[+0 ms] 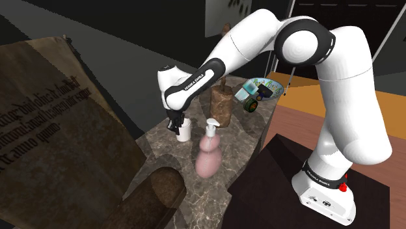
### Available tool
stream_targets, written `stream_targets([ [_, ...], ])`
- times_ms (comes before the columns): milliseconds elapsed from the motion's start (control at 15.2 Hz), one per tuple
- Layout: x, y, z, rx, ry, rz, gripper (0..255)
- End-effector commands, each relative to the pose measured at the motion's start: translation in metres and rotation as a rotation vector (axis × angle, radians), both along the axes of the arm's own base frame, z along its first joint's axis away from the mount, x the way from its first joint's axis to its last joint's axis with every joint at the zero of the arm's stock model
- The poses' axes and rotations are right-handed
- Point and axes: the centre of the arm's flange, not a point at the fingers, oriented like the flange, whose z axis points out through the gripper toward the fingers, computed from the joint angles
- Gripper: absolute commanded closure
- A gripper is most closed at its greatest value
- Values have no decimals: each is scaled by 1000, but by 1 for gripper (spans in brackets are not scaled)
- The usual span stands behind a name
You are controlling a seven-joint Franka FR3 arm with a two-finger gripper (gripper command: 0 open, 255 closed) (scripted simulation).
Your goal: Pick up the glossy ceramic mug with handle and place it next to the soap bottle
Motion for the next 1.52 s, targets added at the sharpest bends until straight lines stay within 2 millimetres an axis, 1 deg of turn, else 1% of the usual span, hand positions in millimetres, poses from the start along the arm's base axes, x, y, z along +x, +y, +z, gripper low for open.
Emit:
stream_targets([
  [0,0,0,-10,0,-1,0,255],
  [198,0,0,-25,0,-1,0,255],
  [660,0,0,-25,0,-1,0,255],
  [726,0,0,-25,0,-1,0,0],
  [1056,0,0,-25,0,-1,0,0],
  [1254,1,2,15,0,-1,0,0],
  [1320,1,3,25,0,-1,0,0],
  [1452,1,2,25,0,-1,0,0],
])
